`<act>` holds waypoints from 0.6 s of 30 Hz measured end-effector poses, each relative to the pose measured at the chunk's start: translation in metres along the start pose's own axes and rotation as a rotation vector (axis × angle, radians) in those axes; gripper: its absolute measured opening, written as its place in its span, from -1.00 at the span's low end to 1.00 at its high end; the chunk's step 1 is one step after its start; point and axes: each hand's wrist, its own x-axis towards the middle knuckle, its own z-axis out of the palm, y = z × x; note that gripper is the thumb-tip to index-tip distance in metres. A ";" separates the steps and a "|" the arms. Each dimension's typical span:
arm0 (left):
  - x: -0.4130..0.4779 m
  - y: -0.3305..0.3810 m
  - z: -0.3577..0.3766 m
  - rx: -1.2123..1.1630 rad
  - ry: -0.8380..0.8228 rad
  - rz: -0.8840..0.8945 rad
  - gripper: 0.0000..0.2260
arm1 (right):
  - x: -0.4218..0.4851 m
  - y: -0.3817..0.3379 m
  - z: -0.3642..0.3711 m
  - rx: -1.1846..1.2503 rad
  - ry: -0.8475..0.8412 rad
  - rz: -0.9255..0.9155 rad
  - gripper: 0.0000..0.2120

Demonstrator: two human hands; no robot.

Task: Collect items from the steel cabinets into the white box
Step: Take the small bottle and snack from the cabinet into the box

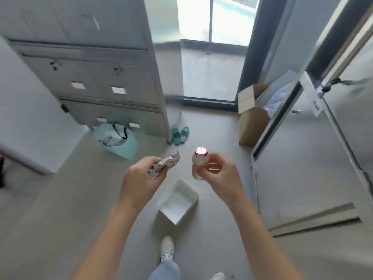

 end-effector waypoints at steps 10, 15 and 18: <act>-0.028 -0.103 -0.138 0.042 0.399 -0.290 -0.89 | 0.044 -0.072 0.185 -0.055 -0.392 -0.180 -0.87; -0.013 -0.158 -0.180 0.056 0.436 -0.325 -0.89 | 0.067 -0.090 0.260 -0.064 -0.430 -0.217 -0.85; 0.000 -0.181 -0.197 0.079 0.427 -0.322 -0.90 | 0.080 -0.094 0.290 -0.060 -0.427 -0.216 -0.85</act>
